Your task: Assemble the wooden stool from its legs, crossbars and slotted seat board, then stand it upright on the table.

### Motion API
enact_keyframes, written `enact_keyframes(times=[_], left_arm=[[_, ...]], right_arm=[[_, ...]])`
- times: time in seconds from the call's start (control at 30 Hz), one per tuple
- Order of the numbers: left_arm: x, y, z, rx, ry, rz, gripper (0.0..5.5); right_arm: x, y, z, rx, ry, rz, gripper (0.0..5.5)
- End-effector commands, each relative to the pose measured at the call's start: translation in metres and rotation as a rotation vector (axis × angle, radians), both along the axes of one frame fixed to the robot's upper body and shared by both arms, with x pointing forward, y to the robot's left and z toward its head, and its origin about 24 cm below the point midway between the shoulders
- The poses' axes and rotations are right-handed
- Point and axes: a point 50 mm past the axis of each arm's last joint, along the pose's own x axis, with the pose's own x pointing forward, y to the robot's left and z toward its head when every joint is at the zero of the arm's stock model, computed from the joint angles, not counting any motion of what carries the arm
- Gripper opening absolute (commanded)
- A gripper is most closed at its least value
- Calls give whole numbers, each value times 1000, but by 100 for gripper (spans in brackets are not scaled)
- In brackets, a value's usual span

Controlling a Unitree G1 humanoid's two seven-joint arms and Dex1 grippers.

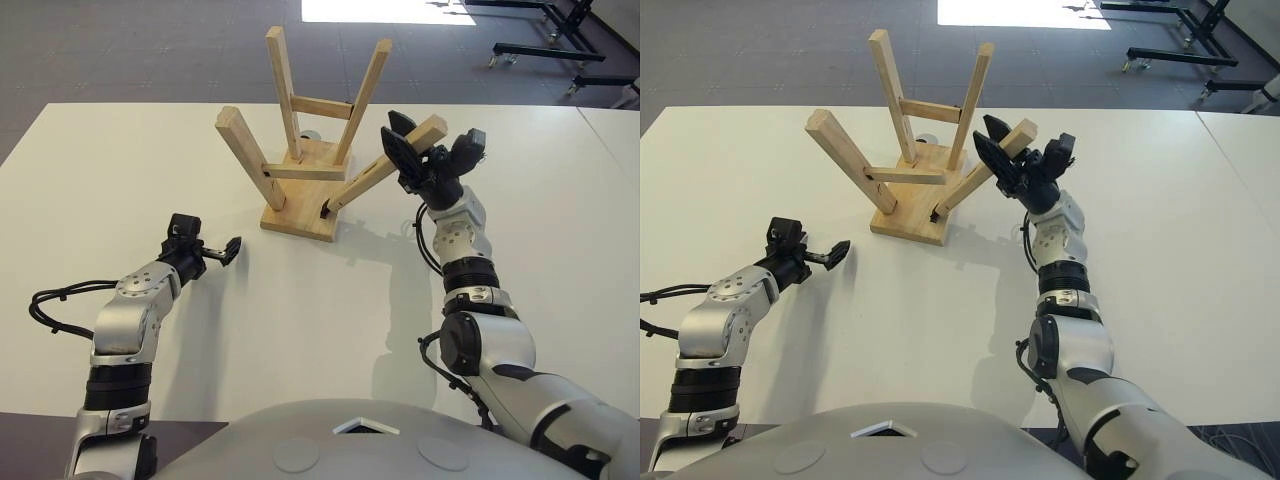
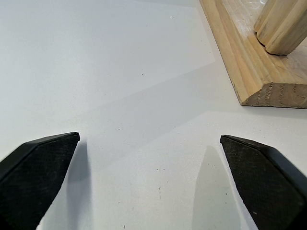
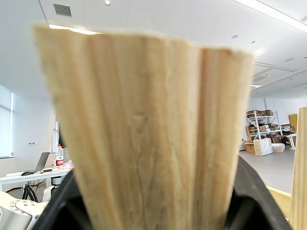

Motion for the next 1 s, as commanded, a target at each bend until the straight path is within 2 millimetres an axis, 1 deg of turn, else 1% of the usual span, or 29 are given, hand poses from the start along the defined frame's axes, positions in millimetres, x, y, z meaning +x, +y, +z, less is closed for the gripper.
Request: enact_keyframes(times=[0.03,0.33,0.47,0.57,0.67,0.87,0.93,1.0], left_arm=[[3,-1,5,4,-16,0,540],[3,-3,5,4,-17,-6,540],[3,-4,4,4,-15,-6,540],[3,-5,3,1,-13,-9,540],[3,-7,3,-1,-15,-11,540],[4,-9,3,-5,-15,-14,540],[5,-9,3,-7,-16,-16,540],[4,-10,3,-7,-16,-16,540]], right_arm=[[2,0,5,-5,-22,0,205],[-4,-8,3,-41,-27,11,205],[-10,-8,-1,-81,-34,29,205],[-11,-3,-2,-74,-32,32,205],[-7,0,4,-27,-33,31,205],[5,6,28,41,-83,34,205],[7,9,31,37,-93,44,205],[8,10,29,25,-90,51,205]])
